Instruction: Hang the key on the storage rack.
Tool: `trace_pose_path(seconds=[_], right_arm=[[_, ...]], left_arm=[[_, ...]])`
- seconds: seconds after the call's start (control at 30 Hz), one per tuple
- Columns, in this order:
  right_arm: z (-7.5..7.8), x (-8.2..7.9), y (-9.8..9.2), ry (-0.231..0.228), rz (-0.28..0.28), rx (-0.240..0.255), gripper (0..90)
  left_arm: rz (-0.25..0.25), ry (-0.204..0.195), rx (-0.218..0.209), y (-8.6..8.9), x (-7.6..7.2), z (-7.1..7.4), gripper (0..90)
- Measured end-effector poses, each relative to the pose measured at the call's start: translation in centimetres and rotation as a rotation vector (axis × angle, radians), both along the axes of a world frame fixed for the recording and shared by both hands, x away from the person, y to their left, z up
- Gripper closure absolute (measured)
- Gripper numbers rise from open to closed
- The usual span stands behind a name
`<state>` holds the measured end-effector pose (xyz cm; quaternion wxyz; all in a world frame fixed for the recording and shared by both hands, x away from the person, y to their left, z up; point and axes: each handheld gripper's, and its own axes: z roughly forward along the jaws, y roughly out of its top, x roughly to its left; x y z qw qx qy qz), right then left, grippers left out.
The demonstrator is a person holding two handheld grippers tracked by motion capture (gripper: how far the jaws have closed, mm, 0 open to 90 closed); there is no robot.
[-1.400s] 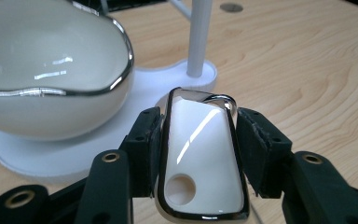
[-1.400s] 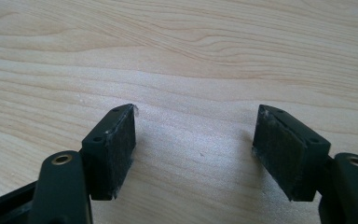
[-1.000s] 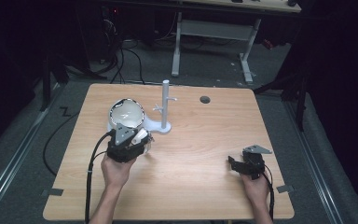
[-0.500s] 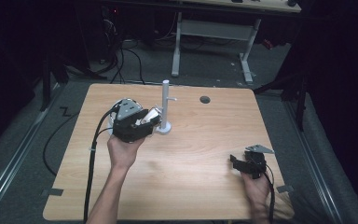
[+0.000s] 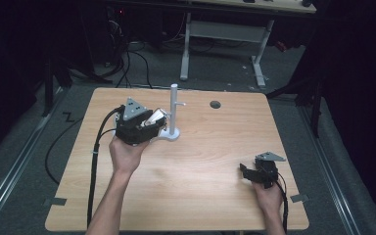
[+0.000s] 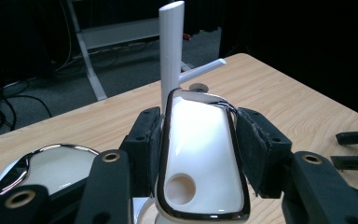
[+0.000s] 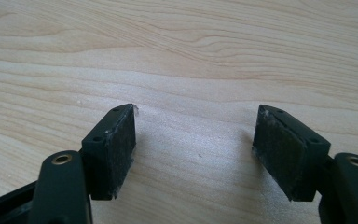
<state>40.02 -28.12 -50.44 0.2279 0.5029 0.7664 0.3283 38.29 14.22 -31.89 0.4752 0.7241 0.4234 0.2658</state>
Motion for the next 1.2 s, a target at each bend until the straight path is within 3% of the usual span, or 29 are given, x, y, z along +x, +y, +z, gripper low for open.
trace_pose_path(seconds=[0.63,1.2], right_arm=[[0.0,0.0,0.0,0.000,0.009,0.001,29.7],[0.0,0.0,0.0,0.001,0.012,0.002,29.7]], left_arm=[[0.023,0.002,0.015,0.5,1.7,0.9,52.0],[0.075,0.030,0.060,0.9,3.3,0.2,52.0]])
